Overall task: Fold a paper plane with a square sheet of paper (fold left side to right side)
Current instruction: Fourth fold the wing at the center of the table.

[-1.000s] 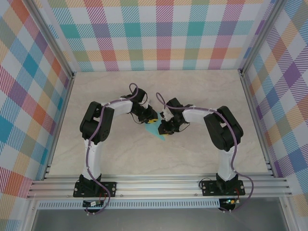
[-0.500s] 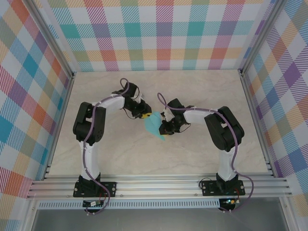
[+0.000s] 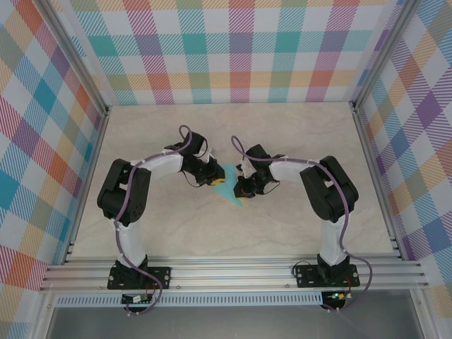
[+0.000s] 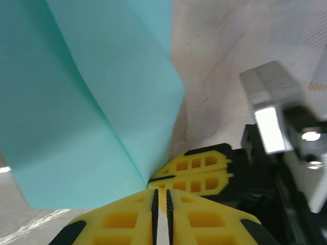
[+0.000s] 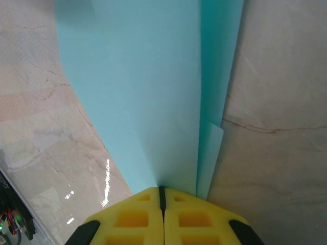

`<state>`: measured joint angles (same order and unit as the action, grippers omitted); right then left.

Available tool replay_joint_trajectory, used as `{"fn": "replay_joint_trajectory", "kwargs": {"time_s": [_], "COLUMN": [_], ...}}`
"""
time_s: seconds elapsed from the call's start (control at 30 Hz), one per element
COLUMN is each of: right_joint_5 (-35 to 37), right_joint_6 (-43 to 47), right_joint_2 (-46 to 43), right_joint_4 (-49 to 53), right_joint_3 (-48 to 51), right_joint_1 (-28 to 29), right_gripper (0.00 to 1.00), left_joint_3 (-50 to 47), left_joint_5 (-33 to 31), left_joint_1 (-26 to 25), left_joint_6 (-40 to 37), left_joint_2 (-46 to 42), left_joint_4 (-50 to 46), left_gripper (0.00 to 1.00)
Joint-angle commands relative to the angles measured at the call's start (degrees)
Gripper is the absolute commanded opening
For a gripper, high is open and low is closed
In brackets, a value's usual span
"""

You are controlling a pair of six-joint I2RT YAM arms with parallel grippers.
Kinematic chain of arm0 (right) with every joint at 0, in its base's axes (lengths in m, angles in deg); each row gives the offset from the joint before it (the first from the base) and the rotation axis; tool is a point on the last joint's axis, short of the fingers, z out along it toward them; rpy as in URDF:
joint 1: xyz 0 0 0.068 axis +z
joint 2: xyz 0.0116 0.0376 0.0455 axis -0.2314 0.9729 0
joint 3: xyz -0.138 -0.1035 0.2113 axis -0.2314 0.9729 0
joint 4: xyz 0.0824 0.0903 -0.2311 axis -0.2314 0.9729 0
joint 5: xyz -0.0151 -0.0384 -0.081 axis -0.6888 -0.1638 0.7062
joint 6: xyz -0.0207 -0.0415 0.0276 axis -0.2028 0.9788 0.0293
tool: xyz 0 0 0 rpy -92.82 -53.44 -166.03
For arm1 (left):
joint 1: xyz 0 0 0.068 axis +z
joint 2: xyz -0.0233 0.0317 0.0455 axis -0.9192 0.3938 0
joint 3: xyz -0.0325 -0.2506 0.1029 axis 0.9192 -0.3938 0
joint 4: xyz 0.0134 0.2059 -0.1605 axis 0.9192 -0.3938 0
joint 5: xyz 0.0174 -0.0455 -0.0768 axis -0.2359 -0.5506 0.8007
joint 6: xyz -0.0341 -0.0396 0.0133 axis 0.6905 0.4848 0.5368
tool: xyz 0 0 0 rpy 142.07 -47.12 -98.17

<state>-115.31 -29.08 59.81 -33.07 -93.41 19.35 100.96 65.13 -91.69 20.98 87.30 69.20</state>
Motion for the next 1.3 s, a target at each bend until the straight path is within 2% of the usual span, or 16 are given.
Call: {"fn": "replay_joint_trajectory", "kwargs": {"time_s": [0.0, 0.07, 0.57, 0.7, 0.87, 1.07, 1.27], "right_joint_5": [5.67, 5.58, 5.97, 6.06, 6.67, 7.82, 8.21], "right_joint_6": [-0.18, -0.19, 0.85, 0.80, 1.05, 1.64, 2.23], "right_joint_2": [4.61, 4.61, 4.34, 4.56, 4.34, 3.91, 3.58], "right_joint_4": [6.55, 6.57, 7.84, 7.91, 8.57, 9.06, 9.70], "right_joint_3": [2.27, 2.19, 1.75, 1.66, 1.61, 2.08, 2.53], "right_joint_1": [0.67, 0.75, 0.75, 0.71, 0.76, 0.76, 0.76], "right_gripper": [0.04, 0.03, 0.03, 0.03, 0.02, 0.02, 0.02], "left_joint_3": [-0.97, -1.13, 1.89, 2.20, 4.17, 5.66, 9.31], "left_joint_5": [1.66, 1.55, 0.63, 0.09, -3.02, -5.20, -5.48], "left_joint_1": [-1.95, -2.33, -3.07, -3.06, -2.81, -1.50, 2.75], "left_joint_6": [3.39, 3.87, 4.52, 3.76, 0.89, -1.51, -4.43], "left_joint_2": [0.45, 1.13, 6.29, 7.15, 9.16, 11.24, 12.66], "left_joint_4": [4.32, 6.74, 6.07, 5.24, -0.10, -2.34, -4.45], "left_gripper": [0.13, 0.12, 0.09, 0.09, 0.08, 0.08, 0.08]}}
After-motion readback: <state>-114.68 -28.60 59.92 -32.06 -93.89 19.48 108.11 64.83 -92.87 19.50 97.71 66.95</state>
